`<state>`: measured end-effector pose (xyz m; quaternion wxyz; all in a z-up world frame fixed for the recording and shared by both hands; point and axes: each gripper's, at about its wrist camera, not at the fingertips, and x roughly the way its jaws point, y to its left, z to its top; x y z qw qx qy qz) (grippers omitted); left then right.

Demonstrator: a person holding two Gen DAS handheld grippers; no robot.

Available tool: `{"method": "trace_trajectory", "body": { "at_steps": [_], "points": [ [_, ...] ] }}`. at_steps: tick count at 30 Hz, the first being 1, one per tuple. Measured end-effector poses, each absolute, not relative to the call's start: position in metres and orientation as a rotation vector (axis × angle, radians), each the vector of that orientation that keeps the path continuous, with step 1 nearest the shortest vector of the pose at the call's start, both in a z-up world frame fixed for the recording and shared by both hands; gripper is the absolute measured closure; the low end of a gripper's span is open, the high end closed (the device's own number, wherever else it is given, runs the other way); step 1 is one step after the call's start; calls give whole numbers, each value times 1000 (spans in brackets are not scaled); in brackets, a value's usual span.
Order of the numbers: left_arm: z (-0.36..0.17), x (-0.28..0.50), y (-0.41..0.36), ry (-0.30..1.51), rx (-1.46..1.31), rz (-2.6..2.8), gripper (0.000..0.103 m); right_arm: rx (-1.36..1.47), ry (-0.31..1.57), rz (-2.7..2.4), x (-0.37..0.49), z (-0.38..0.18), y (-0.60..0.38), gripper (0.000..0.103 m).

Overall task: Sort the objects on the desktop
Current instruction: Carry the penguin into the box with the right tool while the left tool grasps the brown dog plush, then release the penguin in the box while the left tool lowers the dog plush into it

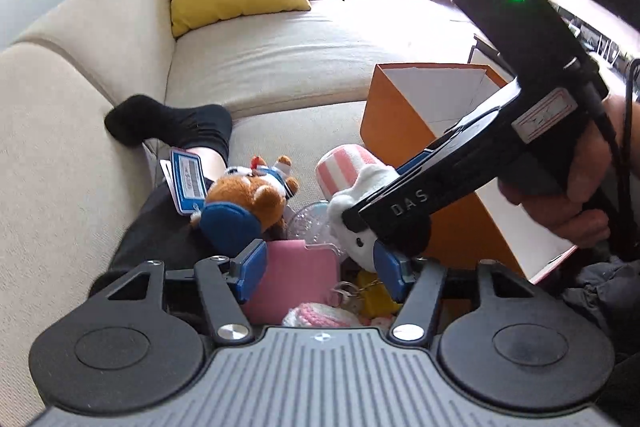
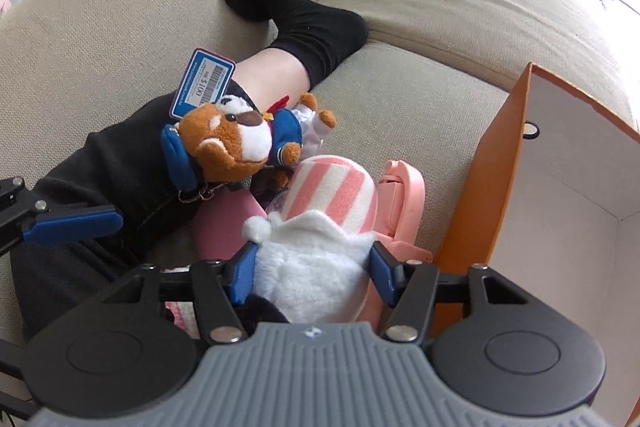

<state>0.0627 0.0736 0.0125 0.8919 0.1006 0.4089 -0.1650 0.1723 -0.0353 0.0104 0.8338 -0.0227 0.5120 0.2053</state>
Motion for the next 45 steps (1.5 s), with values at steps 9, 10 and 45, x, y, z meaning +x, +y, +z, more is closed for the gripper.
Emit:
{"method": "trace_trajectory", "body": {
  "at_steps": [9,10,45],
  "points": [
    [6,100,46,791,544,-278,34,93,906,489,170,91,-102,42],
    [-2,105,40,799,582,-286,34,106,883,476,169,100,-113,42],
    [67,137,-45,709,-84,-377,61,-154,1190,284,238,19,-247,40]
  ]
}}
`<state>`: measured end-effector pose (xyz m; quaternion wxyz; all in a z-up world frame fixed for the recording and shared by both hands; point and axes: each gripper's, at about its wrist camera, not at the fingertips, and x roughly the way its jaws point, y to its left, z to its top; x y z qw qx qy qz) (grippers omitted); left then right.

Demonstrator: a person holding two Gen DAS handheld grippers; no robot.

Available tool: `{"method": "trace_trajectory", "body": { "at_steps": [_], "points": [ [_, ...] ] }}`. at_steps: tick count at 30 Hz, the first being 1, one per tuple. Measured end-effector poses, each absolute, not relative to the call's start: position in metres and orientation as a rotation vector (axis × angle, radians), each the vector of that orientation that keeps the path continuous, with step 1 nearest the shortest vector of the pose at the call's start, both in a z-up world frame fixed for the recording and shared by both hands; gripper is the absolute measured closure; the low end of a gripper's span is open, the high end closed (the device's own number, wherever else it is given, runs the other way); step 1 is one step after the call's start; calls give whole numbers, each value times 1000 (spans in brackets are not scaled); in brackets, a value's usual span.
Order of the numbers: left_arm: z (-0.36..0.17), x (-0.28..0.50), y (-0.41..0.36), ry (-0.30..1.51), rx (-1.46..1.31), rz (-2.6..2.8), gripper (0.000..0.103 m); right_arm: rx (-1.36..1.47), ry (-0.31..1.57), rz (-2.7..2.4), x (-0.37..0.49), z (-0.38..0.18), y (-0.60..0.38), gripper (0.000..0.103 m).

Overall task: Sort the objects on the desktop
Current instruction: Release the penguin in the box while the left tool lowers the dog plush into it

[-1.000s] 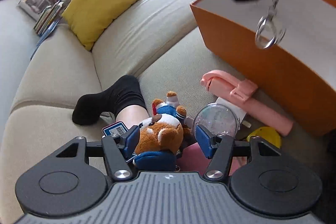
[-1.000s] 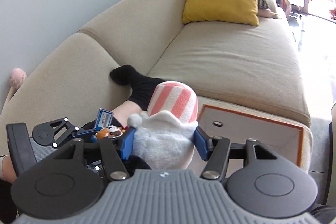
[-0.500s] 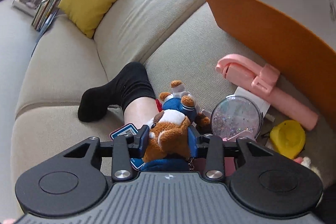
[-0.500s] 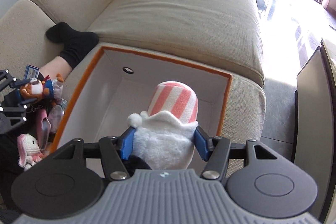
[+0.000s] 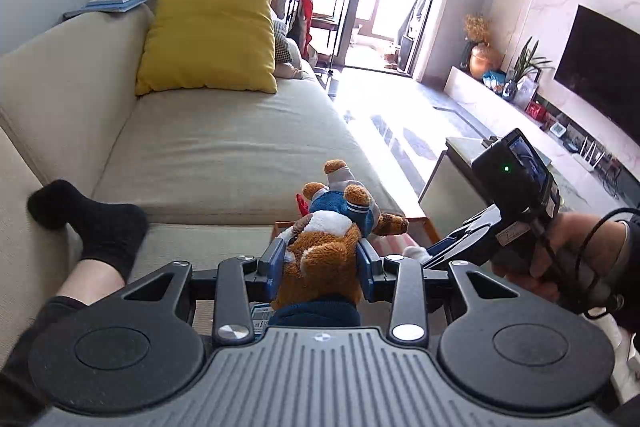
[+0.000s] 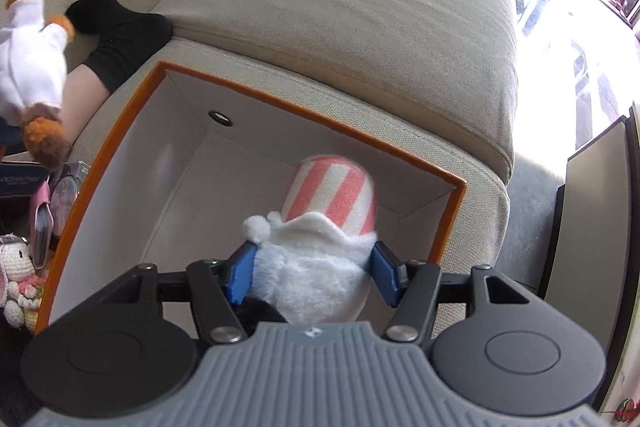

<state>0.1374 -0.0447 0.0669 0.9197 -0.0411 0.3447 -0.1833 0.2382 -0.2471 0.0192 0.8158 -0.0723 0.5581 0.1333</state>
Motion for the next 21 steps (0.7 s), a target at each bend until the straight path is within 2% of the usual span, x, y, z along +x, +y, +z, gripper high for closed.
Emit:
{"method": "trace_trajectory", "body": {
  "at_steps": [12,19,21],
  "points": [
    [-17,211,-92,939,-266,-282,61,-274,1244,319,249,3,-247,39],
    [-40,235,-89,1054,-341,-247,60,-341,1249,312,262,-14,-248,39],
    [-46,238,-88,1066,-357,-247,58,-368,1242,337,262,-18,-245,36]
  ]
}}
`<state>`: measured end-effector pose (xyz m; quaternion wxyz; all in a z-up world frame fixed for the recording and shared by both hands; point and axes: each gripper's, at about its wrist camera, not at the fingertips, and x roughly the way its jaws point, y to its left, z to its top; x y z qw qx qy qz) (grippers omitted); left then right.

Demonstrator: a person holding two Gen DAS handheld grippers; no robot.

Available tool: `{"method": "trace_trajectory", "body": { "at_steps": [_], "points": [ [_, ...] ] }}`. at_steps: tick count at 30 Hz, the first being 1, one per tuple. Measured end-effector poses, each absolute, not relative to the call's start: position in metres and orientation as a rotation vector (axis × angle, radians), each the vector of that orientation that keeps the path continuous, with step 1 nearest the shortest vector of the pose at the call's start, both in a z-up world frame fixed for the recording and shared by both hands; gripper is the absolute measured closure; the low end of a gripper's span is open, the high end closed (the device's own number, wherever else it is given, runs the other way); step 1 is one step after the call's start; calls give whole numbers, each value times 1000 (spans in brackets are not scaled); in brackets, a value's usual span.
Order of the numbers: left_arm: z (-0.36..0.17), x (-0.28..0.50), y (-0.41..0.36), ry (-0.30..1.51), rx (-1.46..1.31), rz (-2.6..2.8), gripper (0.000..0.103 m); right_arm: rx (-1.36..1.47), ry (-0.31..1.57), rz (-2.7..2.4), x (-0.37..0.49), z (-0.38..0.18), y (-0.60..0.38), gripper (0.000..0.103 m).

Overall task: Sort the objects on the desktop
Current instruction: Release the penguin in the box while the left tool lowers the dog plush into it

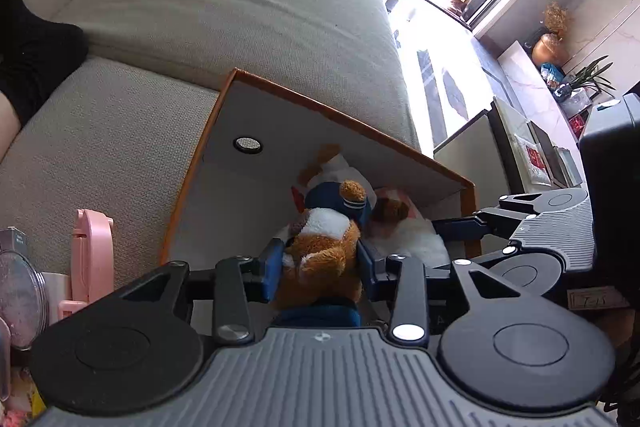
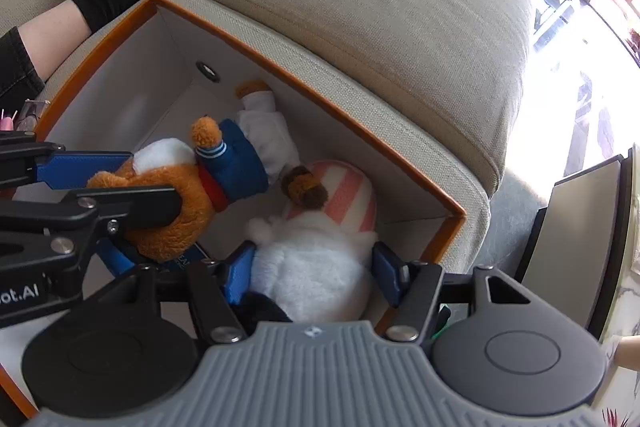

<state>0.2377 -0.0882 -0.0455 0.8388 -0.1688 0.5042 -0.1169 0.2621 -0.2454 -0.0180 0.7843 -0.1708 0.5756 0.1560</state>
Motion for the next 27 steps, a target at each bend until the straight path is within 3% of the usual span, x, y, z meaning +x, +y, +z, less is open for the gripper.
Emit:
{"method": "trace_trajectory", "body": {
  "at_steps": [12,14,17,27],
  "points": [
    [-76,237,-94,1135,-386,-255,56,-617,1180,480,236,-5,-230,28],
    [-77,238,-97,1137,-366,-261,56,-660,1185,517,229,-4,-229,34],
    [-78,239,-99,1142,-343,-272,55,-701,1219,522,224,-14,-228,56],
    [-71,232,-103,1142,-260,-303,45,-648,1179,513,214,-16,-237,53]
  ]
}}
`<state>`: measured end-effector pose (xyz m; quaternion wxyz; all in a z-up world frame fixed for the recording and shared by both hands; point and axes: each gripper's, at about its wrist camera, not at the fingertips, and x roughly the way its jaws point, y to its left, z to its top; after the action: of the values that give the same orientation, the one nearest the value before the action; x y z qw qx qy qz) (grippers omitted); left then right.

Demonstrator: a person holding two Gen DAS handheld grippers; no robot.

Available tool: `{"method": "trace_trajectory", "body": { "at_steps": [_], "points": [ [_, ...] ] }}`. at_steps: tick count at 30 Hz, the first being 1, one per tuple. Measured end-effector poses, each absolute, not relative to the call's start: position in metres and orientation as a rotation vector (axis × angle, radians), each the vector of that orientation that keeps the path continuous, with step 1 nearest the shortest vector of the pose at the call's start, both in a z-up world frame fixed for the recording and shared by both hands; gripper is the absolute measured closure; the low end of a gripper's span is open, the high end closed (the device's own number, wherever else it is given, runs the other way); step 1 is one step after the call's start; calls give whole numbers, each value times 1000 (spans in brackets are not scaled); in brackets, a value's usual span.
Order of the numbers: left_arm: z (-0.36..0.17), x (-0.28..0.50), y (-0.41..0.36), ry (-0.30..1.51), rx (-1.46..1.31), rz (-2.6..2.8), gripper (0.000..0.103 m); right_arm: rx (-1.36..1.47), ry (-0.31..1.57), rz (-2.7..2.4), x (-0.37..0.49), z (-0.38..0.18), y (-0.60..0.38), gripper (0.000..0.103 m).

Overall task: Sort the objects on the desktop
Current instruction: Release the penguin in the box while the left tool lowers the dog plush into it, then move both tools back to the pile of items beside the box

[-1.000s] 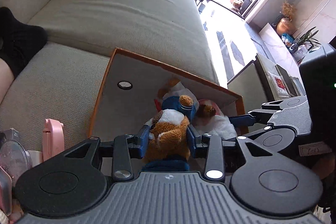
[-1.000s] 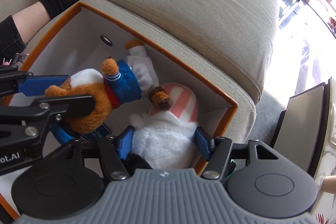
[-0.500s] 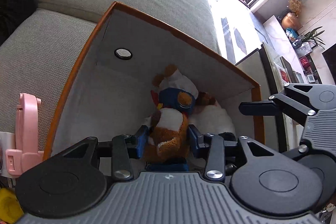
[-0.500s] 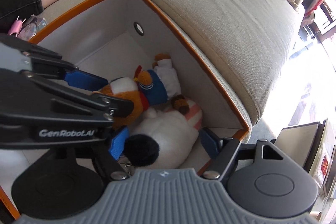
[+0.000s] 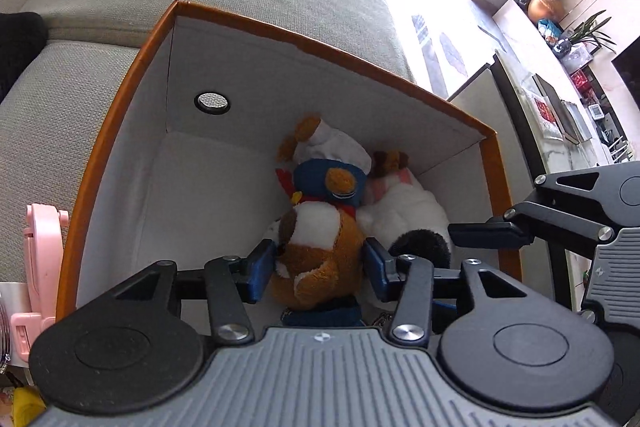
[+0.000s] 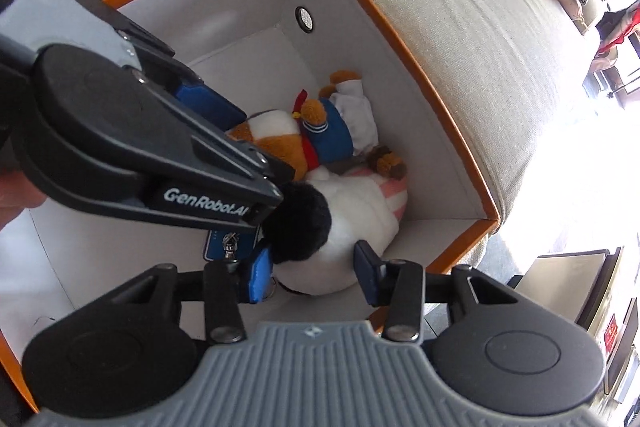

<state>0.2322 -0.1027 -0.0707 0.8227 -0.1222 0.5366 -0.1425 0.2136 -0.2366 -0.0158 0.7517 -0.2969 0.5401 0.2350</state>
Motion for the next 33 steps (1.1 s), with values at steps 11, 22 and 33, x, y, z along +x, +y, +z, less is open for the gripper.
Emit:
{"method": "trace_trajectory", "body": {
  "at_steps": [11,22,33],
  "points": [
    [-10,203,-87,1016,-188,-398,38,-557,1063,472,185,34,-246,54],
    [96,109,18,818,32,-331,42,-281,804,701,109,83,-164,58],
    [15,51,92,1096,-189,-69,42,-442,909,870,82,40,-55,86]
  ]
}}
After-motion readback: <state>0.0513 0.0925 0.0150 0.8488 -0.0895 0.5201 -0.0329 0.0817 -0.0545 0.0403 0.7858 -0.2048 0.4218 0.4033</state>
